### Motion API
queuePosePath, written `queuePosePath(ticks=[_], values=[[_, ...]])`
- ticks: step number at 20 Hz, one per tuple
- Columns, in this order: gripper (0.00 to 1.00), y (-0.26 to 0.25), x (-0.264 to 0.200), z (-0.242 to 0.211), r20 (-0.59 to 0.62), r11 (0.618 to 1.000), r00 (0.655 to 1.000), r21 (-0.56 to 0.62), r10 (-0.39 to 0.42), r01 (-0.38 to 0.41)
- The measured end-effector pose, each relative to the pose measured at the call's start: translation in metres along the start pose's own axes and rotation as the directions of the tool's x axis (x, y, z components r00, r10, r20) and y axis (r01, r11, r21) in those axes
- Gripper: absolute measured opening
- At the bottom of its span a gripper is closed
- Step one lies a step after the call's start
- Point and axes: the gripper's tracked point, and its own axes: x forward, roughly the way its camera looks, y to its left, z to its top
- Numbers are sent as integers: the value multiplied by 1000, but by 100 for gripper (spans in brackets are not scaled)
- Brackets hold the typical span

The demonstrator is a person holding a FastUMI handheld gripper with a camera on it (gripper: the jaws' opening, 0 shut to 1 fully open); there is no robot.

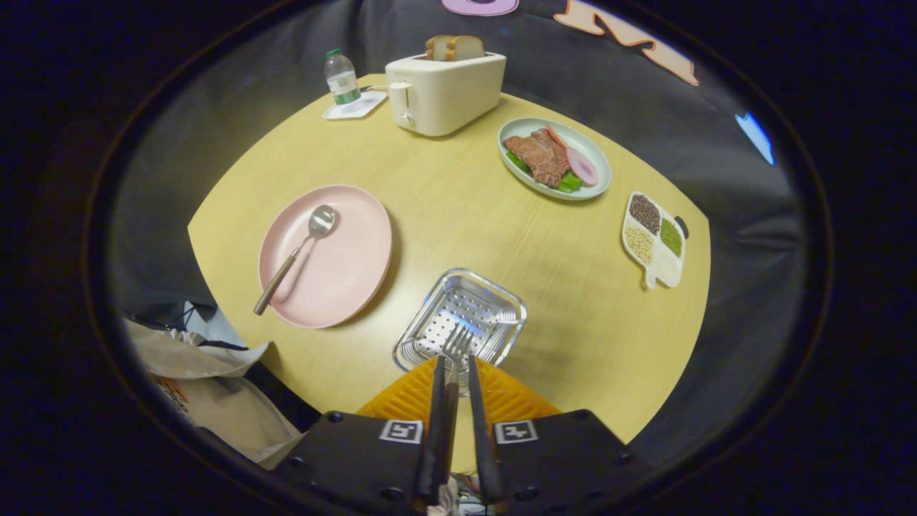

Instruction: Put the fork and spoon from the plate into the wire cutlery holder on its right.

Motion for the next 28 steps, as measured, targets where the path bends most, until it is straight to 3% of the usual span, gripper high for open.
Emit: queuePosePath(ticks=[8,14,19,22,28], values=[[100,51,-26,34,267,984,963,178,-37,-12],[100,96,-31,64,429,963,898,270,-103,-19],[100,129,-12,74,482,955,860,296,-168,20],[100,151,4,79,501,946,845,325,-187,16],[100,189,49,72,473,942,858,334,-198,33]])
